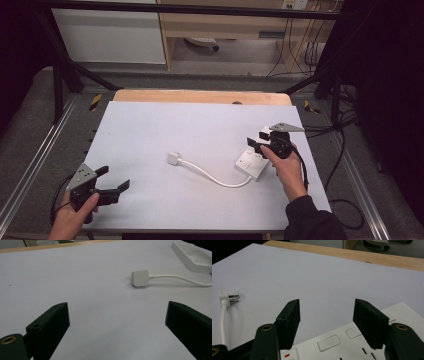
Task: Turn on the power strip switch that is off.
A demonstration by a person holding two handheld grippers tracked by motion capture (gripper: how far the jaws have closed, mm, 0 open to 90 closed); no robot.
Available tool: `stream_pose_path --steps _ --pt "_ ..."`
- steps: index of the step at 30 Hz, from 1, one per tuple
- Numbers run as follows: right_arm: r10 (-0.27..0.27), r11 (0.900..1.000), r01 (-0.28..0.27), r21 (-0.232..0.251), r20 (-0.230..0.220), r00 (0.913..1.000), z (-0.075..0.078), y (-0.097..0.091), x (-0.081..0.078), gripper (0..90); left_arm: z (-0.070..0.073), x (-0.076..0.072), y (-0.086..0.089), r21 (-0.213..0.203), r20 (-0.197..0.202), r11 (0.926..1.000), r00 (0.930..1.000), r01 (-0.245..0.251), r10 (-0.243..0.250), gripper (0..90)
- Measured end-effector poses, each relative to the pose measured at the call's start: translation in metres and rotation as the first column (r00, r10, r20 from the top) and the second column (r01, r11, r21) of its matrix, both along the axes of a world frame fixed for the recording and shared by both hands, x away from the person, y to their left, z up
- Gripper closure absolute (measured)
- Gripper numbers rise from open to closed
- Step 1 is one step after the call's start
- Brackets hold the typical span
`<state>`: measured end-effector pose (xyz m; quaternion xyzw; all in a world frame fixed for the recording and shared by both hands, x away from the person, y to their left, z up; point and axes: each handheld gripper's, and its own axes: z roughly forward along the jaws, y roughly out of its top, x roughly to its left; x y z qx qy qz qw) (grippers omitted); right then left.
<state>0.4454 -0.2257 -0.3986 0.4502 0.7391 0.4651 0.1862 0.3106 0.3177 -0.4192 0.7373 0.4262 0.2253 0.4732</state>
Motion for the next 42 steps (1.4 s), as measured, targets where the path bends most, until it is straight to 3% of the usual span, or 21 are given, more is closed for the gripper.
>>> stream_pose_path --steps 5,18,33,42 --pt "0.027 0.9995 -0.027 -0.017 -0.009 0.9996 -0.004 0.004 0.001 54.4 0.0 0.0 0.0 0.0 0.0 1.0 1.0 0.0 0.0 5.8" --pt "0.052 0.9984 -0.052 -0.024 -0.009 0.9986 -0.009 0.008 0.001 77.6 0.0 0.0 0.0 0.002 0.0 1.0 1.0 0.001 -0.001 5.8" --pt "0.037 0.9983 -0.036 -0.045 0.027 0.9989 -0.013 0.013 -0.003 90.0 0.0 0.0 0.0 0.007 0.0 1.0 1.0 0.002 -0.002 5.7" --pt "0.018 0.9978 -0.018 -0.064 -0.007 0.9998 -0.026 0.01 -0.002 90.0 0.0 0.0 0.0 0.009 0.0 1.0 1.0 0.003 -0.003 5.8"
